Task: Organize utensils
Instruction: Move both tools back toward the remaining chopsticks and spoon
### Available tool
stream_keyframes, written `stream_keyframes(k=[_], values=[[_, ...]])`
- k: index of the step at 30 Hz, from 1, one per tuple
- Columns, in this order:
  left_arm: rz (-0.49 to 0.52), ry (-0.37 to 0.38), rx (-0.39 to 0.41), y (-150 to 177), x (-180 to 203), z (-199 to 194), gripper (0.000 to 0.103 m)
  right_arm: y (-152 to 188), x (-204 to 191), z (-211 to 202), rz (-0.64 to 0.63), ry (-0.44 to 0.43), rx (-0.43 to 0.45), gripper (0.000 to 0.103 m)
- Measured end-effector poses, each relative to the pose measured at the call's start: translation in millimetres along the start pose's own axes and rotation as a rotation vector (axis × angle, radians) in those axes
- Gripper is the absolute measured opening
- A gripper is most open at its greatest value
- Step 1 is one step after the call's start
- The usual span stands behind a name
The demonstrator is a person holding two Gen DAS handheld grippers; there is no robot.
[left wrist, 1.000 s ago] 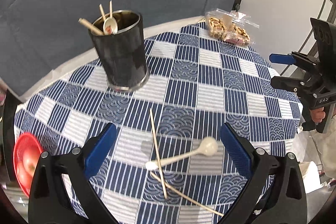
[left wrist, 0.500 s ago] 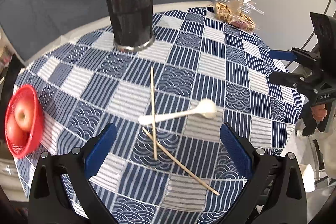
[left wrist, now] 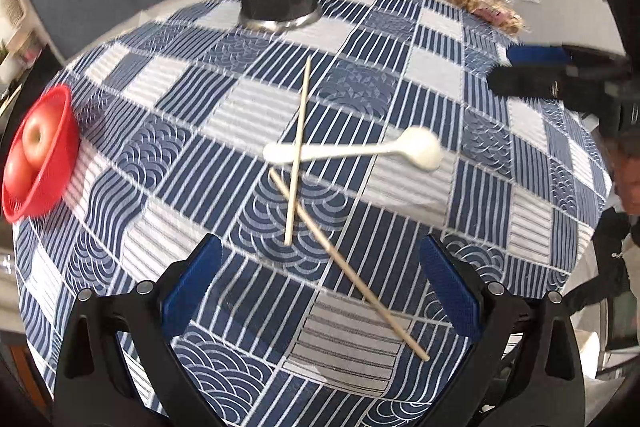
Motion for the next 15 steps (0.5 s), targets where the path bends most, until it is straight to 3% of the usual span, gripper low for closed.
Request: stream_keyframes(k=[6,9,15], values=[[-0.039,-0.036,-0.032,15,-7,16,0.097,-20,-6,31,0.010,-0.016,-0.052,0.086],[-0.033,-0.086,-0.016,16,-6,20,0.097,-31,-7,48,0.021,-0.009,-0.081,0.086],[-0.038,-0.109,-0.002,17,-3,28,0.097,-48,-8,85,0.039,-0.018,-0.144,0.086]])
Point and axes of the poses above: each gripper's, at about its wrist camera, not at the fingertips, and z roughly the way its jaws point, x to its right, y to its underside, the point moved 6 cm from there along z, roughly the way its jaws point, and after that the axes turned 14 degrees about -z, right-handed, at the moved point
